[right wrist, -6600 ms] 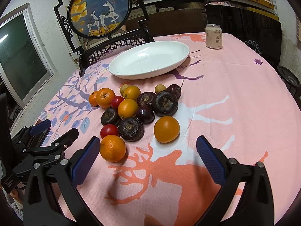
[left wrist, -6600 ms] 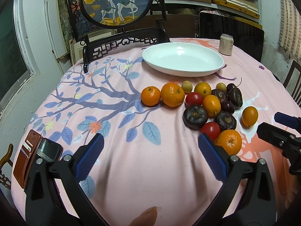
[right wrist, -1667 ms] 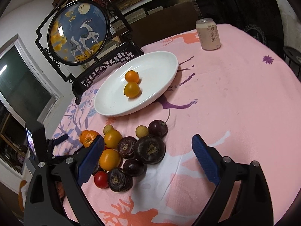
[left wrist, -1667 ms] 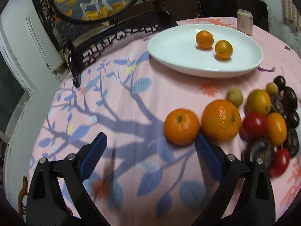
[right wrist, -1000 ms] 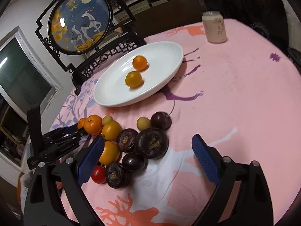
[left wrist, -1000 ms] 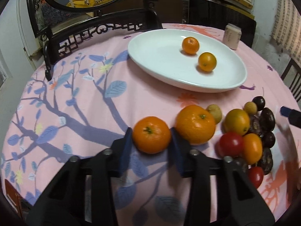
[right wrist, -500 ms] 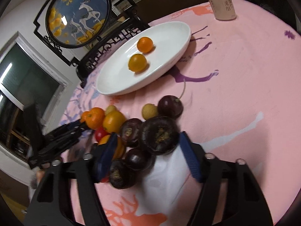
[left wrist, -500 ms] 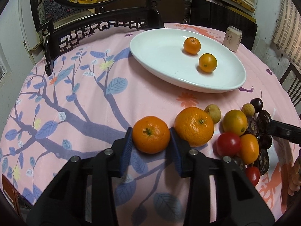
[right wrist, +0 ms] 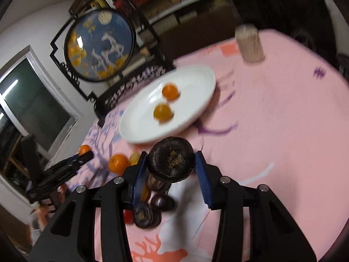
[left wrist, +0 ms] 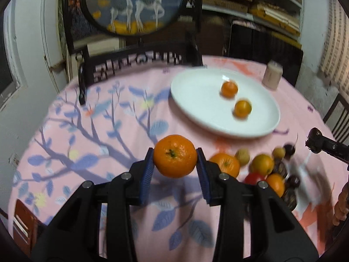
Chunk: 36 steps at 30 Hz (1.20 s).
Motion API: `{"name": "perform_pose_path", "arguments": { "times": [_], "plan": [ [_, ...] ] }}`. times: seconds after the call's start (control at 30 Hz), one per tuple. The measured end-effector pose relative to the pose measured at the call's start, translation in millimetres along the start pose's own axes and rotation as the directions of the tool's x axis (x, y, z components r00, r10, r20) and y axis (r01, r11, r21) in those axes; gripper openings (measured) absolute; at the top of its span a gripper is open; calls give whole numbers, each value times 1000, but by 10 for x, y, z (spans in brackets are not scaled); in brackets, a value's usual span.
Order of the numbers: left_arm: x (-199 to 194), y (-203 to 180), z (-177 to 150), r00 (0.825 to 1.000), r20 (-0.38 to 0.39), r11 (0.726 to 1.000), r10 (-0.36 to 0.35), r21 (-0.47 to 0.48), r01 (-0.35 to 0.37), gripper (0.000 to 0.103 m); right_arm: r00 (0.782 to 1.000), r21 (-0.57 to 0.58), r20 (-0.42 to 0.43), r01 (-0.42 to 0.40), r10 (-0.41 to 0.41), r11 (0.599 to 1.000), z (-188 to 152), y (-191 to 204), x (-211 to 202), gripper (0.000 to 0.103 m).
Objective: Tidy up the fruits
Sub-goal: 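Grasp a tangerine with the left tool while the right grasps a dark purple fruit, then lower both held fruits onto the white plate and open both tools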
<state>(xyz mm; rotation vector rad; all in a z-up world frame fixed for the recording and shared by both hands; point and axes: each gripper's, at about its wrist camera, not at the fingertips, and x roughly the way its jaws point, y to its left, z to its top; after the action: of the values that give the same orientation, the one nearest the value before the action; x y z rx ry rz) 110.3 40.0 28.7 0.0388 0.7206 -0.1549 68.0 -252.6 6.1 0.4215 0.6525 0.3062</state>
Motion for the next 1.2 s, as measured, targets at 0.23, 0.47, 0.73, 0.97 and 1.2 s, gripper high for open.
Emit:
{"name": "perform_pose_path", "arguments": {
  "times": [0.23, 0.47, 0.73, 0.97, 1.2],
  "plan": [
    [366, -287, 476, 999, -34, 999, -38, 11, 38, 39, 999, -51, -20, 40, -41, 998, 494, 230, 462, 44],
    [925, -435, 565, 994, -101, 999, -36, 14, 38, 41, 989, -72, -82, 118, -124, 990, 563, 112, 1109, 45],
    [783, -398, 561, 998, -45, 999, -37, 19, 38, 75, 995, -70, -2, 98, -99, 993, 580, 126, 822, 69],
    [526, -196, 300, 999, -40, 1000, -5, -14, 5, 86, 995, -79, 44, 90, -87, 993, 350, 219, 343, 74],
    [326, -85, -57, 997, -76, 1000, -7, -24, 6, 91, 994, 1, 24, 104, -104, 995, 94, -17, 114, 95]
  ]
}}
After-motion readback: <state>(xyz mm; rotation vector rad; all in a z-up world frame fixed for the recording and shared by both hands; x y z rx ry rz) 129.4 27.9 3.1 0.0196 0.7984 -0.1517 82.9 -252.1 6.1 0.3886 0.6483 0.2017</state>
